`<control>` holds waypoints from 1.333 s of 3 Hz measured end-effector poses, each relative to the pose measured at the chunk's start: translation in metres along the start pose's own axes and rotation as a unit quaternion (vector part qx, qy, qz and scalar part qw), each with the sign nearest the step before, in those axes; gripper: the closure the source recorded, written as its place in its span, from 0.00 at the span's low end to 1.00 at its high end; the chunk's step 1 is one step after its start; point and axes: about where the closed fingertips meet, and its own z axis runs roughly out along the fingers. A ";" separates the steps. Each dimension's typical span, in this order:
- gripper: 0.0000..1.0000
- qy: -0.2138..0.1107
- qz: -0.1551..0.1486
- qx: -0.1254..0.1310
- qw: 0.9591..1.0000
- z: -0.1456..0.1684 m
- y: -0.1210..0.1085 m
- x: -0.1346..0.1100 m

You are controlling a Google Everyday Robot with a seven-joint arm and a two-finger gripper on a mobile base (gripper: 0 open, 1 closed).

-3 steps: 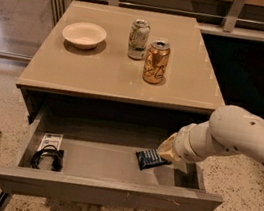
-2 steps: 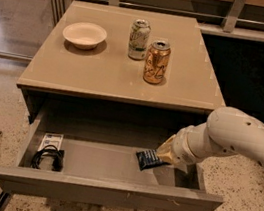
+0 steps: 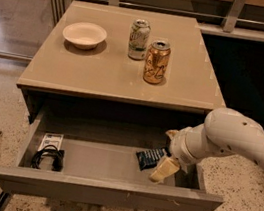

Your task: Pick rxbar blueberry from top drawer and place on counter

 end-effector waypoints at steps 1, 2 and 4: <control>0.11 -0.006 -0.001 -0.003 1.000 0.006 -0.001 -0.002; 0.13 -0.015 -0.002 -0.004 1.000 0.015 -0.004 -0.005; 0.16 -0.024 0.005 -0.010 1.000 0.040 -0.016 -0.004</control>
Offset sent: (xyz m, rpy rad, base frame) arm 0.0157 0.0140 -0.0163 0.0527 -0.0096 0.0108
